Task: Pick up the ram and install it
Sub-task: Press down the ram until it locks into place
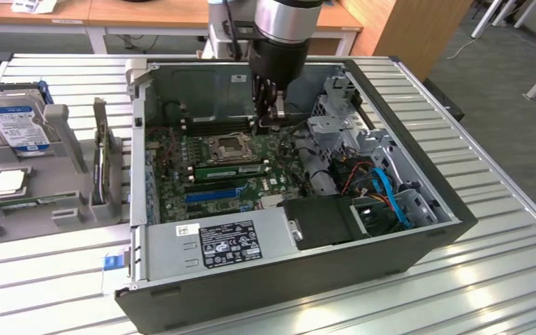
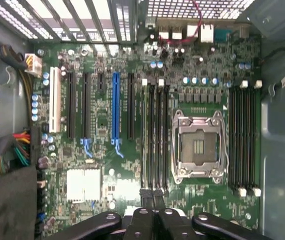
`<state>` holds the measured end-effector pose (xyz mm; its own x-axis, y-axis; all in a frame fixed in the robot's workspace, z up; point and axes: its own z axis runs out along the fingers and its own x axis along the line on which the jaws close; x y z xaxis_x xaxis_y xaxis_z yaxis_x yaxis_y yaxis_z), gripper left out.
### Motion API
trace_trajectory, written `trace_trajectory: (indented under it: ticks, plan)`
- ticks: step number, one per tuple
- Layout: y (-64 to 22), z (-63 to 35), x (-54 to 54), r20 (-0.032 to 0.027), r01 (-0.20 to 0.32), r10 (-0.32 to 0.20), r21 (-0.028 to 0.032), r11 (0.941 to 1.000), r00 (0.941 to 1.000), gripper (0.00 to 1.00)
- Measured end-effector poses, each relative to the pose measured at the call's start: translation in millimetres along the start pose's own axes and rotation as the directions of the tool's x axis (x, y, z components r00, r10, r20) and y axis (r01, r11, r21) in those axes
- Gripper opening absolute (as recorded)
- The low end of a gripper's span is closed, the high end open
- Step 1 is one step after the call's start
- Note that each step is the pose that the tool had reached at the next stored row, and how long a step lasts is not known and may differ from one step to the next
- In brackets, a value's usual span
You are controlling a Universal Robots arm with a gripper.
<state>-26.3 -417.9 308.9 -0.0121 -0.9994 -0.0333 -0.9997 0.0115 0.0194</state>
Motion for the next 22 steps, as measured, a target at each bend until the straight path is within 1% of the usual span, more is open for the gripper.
trace_trajectory:
  ticks: [5,12,22]
  plan:
    - [9.8,0.3,0.1,0.0000,0.000,0.000,0.0000,1.0000,1.0000,0.10]
    - [20.6,0.7,0.3,0.0000,0.000,0.000,0.0000,1.0000,1.0000,0.10]
    - [39.1,1.3,0.5,-0.0001,0.000,0.000,0.0000,1.0000,1.0000,0.10]
